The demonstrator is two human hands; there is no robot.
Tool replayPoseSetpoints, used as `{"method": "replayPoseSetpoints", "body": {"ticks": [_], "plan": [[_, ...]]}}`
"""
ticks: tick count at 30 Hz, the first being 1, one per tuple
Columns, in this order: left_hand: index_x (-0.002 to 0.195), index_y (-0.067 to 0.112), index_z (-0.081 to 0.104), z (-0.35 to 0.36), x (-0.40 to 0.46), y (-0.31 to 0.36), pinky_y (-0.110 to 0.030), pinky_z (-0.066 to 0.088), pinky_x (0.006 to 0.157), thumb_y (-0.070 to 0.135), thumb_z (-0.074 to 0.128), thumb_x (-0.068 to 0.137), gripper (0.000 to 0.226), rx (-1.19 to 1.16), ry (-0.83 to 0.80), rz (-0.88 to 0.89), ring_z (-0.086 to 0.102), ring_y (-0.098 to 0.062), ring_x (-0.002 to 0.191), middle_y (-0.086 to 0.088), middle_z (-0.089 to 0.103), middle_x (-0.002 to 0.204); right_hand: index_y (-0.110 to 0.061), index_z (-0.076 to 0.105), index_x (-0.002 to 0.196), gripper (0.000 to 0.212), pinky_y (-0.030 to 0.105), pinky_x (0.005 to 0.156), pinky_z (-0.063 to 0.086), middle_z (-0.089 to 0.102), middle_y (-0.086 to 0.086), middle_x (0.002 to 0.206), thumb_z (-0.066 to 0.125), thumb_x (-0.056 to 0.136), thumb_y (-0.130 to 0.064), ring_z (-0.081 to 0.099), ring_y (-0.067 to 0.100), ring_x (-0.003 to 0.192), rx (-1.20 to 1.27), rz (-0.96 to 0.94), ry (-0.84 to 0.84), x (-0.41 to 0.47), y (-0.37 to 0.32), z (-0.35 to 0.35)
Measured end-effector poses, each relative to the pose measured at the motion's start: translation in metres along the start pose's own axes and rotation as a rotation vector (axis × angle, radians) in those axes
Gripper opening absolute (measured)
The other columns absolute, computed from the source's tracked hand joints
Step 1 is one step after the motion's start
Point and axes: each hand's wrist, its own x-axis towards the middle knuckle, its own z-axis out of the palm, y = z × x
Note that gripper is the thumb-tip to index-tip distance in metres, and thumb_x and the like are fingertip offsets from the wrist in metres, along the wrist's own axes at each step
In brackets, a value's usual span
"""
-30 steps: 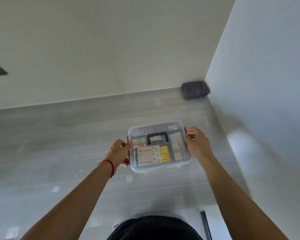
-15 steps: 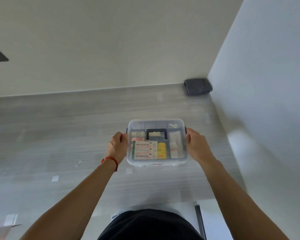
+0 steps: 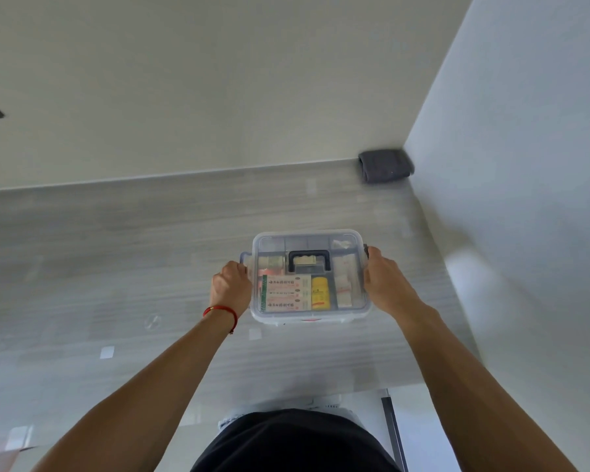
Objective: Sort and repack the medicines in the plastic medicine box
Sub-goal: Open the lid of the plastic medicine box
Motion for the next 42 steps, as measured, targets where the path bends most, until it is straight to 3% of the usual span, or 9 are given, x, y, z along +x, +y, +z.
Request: {"method": "replayPoseSetpoints", "body": {"ticks": [5, 10, 13, 18, 23, 30, 34, 38, 42], "plan": [[0.087, 0.003, 0.059, 0.0, 0.004, -0.01, -0.037, 0.054, 0.059, 0.019, 0.037, 0.102, 0.031, -0.189, -0.025, -0.067, 0.058, -0.027, 0.064, -0.009, 0.059, 0.074, -0.015, 0.048, 0.145, 0.041, 0.023, 0.06, 0.052, 0.064, 0.001, 0.101, 0.034, 0.107, -0.01, 0.065, 0.015, 0.079, 0.204, 0.1, 0.015, 0.006, 0.021, 0.002], [0.101, 0.004, 0.065, -0.003, 0.012, -0.023, -0.04, 0.061, 0.06, 0.014, 0.037, 0.102, 0.03, -0.383, -0.171, -0.181, 0.061, -0.024, 0.051, -0.012, 0.066, 0.065, -0.015, 0.054, 0.141, 0.038, 0.038, 0.088, 0.057, 0.071, 0.007, 0.124, 0.038, 0.107, -0.012, 0.069, 0.023, 0.102, 0.214, 0.141, 0.061, 0.011, 0.035, 0.007], [0.116, 0.008, 0.06, -0.008, 0.012, -0.03, -0.043, 0.062, 0.066, 0.005, 0.047, 0.097, 0.022, -0.431, -0.24, -0.25, 0.068, -0.028, 0.061, -0.013, 0.071, 0.081, -0.016, 0.058, 0.141, 0.037, 0.034, 0.101, 0.051, 0.066, 0.003, 0.134, 0.04, 0.108, -0.018, 0.064, 0.021, 0.12, 0.201, 0.124, 0.123, 0.002, 0.029, 0.006], [0.121, 0.016, 0.066, -0.016, -0.017, -0.021, -0.029, 0.049, 0.085, 0.014, 0.046, 0.096, 0.031, -0.218, 0.046, 0.06, 0.062, -0.021, 0.104, -0.002, 0.065, 0.115, -0.016, 0.063, 0.129, 0.031, 0.026, 0.085, 0.046, 0.067, -0.004, 0.11, 0.041, 0.109, -0.024, 0.062, 0.013, 0.098, 0.212, 0.03, 0.142, -0.014, 0.016, 0.006], [0.078, 0.01, 0.059, -0.008, -0.033, 0.001, -0.017, 0.03, 0.045, 0.011, 0.042, 0.092, 0.022, -0.228, -0.036, 0.043, 0.046, -0.018, 0.056, -0.001, 0.052, 0.065, -0.019, 0.06, 0.103, 0.018, 0.036, 0.08, 0.057, 0.068, -0.002, 0.1, 0.043, 0.107, -0.024, 0.066, 0.017, 0.094, 0.22, 0.014, 0.115, -0.018, 0.009, 0.009], [0.09, 0.011, 0.066, -0.019, -0.032, 0.004, -0.019, 0.039, 0.053, 0.029, 0.055, 0.094, 0.022, -0.06, 0.055, 0.15, 0.062, -0.021, 0.076, -0.005, 0.061, 0.096, -0.005, 0.06, 0.09, 0.019, 0.036, 0.068, 0.045, 0.066, 0.011, 0.086, 0.051, 0.096, -0.02, 0.063, 0.031, 0.084, 0.336, 0.117, 0.135, -0.023, -0.015, -0.017], [0.105, 0.019, 0.065, -0.045, -0.021, 0.026, -0.023, 0.049, 0.063, 0.032, 0.065, 0.091, 0.019, -0.325, 0.029, 0.113, 0.067, -0.017, 0.078, 0.002, 0.069, 0.096, -0.009, 0.066, 0.11, 0.019, 0.047, 0.092, 0.051, 0.065, 0.005, 0.091, 0.055, 0.097, -0.018, 0.064, 0.03, 0.092, 0.436, 0.144, 0.202, -0.019, -0.036, -0.047], [0.121, 0.013, 0.057, -0.064, 0.026, 0.047, -0.035, 0.054, 0.066, 0.016, 0.075, 0.085, 0.041, -0.839, -0.206, -0.126, 0.069, -0.021, 0.075, -0.011, 0.074, 0.101, -0.008, 0.049, 0.091, 0.027, 0.062, 0.086, 0.056, 0.058, 0.01, 0.075, 0.052, 0.081, -0.033, 0.061, 0.027, 0.076, 0.525, 0.099, 0.234, 0.022, -0.046, -0.065], [0.136, -0.003, 0.049, -0.065, 0.103, 0.065, -0.033, 0.057, 0.057, -0.001, 0.066, 0.09, 0.049, -1.09, -0.319, -0.202, 0.069, -0.018, 0.056, -0.013, 0.066, 0.088, -0.022, 0.04, 0.072, 0.015, 0.036, 0.065, 0.039, 0.043, -0.002, 0.071, 0.049, 0.081, -0.03, 0.042, 0.017, 0.071, 0.552, 0.094, 0.202, 0.055, -0.068, -0.071]]}}
